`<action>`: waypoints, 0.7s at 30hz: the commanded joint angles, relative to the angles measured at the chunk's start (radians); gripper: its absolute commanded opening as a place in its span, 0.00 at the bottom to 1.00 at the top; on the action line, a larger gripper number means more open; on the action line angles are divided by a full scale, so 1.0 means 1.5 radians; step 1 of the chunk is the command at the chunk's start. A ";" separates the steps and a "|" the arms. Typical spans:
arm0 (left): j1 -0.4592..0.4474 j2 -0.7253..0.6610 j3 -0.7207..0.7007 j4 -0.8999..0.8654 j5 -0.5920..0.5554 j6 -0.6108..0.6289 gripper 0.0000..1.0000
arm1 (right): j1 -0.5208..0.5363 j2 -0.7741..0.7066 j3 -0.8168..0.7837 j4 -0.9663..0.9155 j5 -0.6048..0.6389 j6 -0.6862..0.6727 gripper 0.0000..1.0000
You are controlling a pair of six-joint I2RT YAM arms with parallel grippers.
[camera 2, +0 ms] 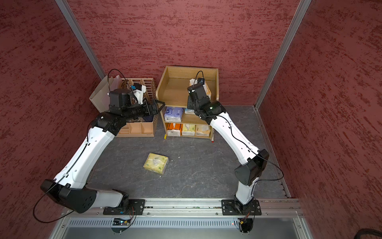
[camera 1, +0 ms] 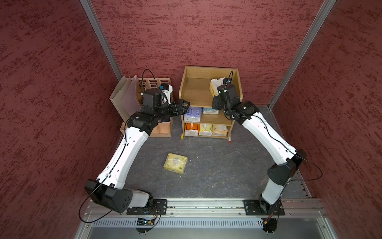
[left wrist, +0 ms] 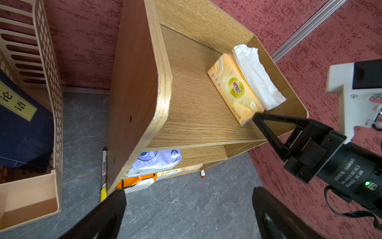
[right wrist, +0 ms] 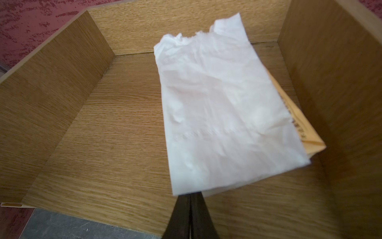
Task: Remove the tissue boxes from the shelf
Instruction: Pick up a box of tissues from the shelf.
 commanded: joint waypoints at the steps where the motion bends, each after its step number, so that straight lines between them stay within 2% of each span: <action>1: -0.001 -0.015 -0.002 -0.005 -0.006 0.009 1.00 | 0.003 -0.038 -0.028 0.027 0.005 -0.029 0.00; 16: -0.002 -0.029 -0.027 0.015 -0.002 -0.011 1.00 | 0.003 -0.198 -0.206 0.067 -0.110 -0.022 0.00; 17: -0.001 -0.029 -0.027 0.015 0.000 -0.012 1.00 | 0.003 -0.197 -0.203 0.060 -0.111 -0.016 0.24; 18: -0.002 -0.028 -0.027 0.015 0.001 -0.012 1.00 | 0.003 -0.198 -0.202 0.055 -0.110 -0.012 0.42; 19: -0.002 -0.027 -0.026 0.015 0.003 -0.012 1.00 | 0.002 -0.199 -0.198 0.053 -0.108 -0.004 0.51; 21: -0.002 -0.026 -0.025 0.015 0.006 -0.013 1.00 | 0.002 -0.202 -0.189 0.050 -0.092 0.016 0.57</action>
